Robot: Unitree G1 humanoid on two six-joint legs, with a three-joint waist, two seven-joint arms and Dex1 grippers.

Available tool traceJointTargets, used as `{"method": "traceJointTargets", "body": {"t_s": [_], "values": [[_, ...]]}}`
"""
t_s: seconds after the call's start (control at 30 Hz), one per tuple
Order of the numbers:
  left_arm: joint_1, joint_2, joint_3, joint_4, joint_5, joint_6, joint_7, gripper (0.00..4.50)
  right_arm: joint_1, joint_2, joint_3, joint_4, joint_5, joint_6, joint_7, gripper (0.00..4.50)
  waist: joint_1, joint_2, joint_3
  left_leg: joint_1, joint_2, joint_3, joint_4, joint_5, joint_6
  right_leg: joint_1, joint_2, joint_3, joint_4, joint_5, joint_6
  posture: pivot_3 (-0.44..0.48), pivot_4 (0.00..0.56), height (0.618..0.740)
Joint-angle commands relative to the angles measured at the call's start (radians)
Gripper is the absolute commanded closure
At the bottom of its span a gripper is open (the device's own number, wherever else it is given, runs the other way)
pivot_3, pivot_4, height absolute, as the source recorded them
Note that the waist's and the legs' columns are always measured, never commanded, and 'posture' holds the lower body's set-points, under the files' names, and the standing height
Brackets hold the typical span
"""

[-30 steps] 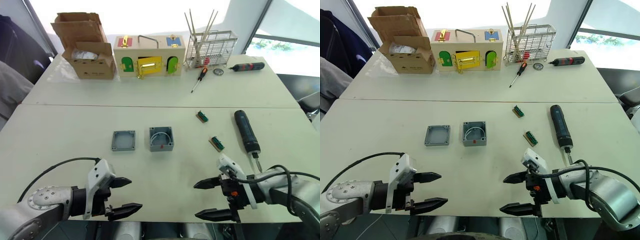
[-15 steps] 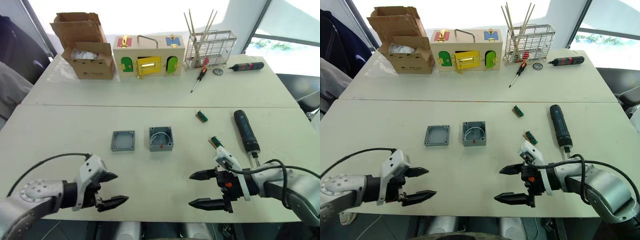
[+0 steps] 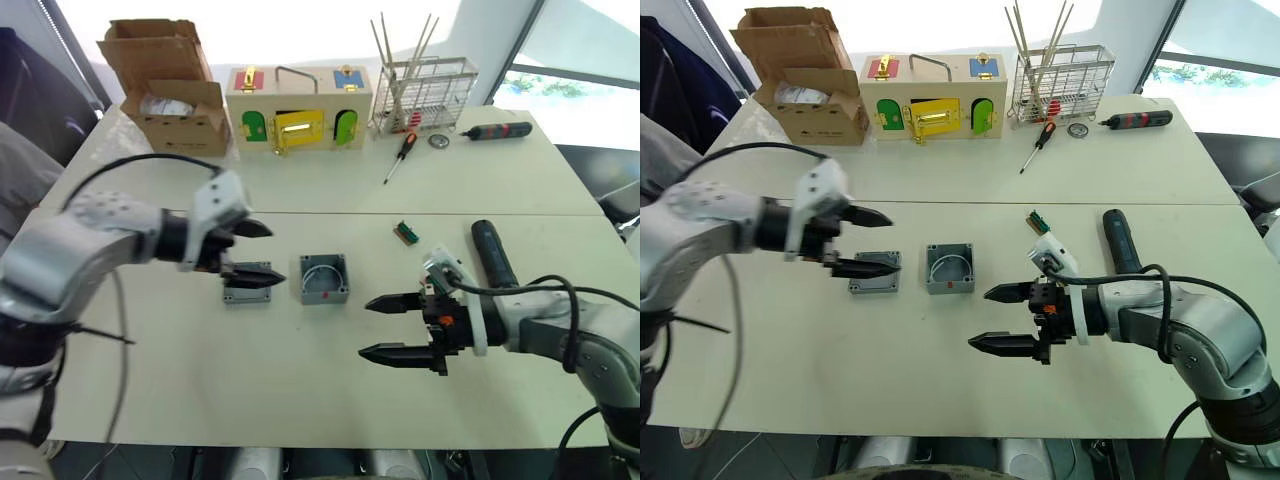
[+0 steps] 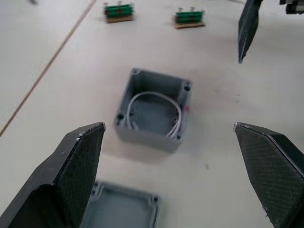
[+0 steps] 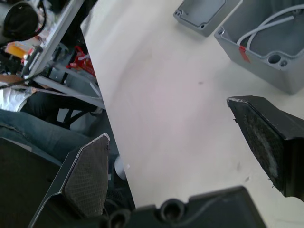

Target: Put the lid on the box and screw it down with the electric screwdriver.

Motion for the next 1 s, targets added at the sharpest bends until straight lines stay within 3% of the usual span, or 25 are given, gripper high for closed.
{"method": "traceJointTargets", "body": {"t_s": [0.03,0.17,0.6,0.7,0.93,1.0], "values": [[-0.058,-0.034,-0.098,0.034,0.062,-0.006,-0.061,0.02,-0.001,0.006,0.007,-0.038,-0.012,-0.020,-0.022,0.00,-0.007,0.000,0.000,-0.004,0.000,0.000,0.002,0.000,0.000,-0.004,0.001,0.000,0.001,0.000,0.000,0.000,0.150,0.740],[-0.068,-0.082,-0.242,0.137,0.202,-0.114,-0.119,0.02,0.021,0.010,-0.010,-0.044,-0.031,-0.037,-0.051,0.00,-0.003,0.000,0.001,-0.009,0.003,-0.001,0.012,-0.001,0.002,-0.009,0.005,0.001,0.006,-0.001,0.002,0.000,0.150,0.740],[-0.086,-0.227,-0.295,0.292,0.356,-0.243,-0.200,0.02,0.072,0.076,0.011,-0.069,-0.049,-0.082,-0.154,0.00,0.017,0.000,0.001,-0.009,0.003,-0.003,0.016,-0.002,0.005,-0.007,0.006,0.001,0.007,0.000,0.003,0.000,0.150,0.740],[-0.098,-0.266,-0.302,0.342,0.394,-0.293,-0.211,0.75,0.094,0.088,0.012,-0.072,-0.065,-0.096,-0.173,0.00,0.022,0.000,0.001,-0.009,0.003,-0.004,0.016,-0.002,0.005,-0.007,0.006,0.001,0.007,0.000,0.003,0.000,0.150,0.740],[-0.105,-0.304,-0.314,0.406,0.455,-0.365,-0.264,4.31,0.143,0.101,0.000,-0.091,-0.080,-0.113,-0.207,0.00,0.021,0.000,0.001,-0.009,0.003,-0.004,0.016,-0.002,0.005,-0.007,0.006,0.001,0.007,0.000,0.003,0.000,0.150,0.740],[-0.111,-0.317,-0.309,0.427,0.463,-0.381,-0.280,4.46,0.156,0.100,-0.007,-0.095,-0.084,-0.117,-0.214,0.00,0.022,0.000,0.001,-0.009,0.003,-0.004,0.016,-0.002,0.005,-0.007,0.006,0.001,0.007,0.000,0.003,0.000,0.150,0.740]]}}
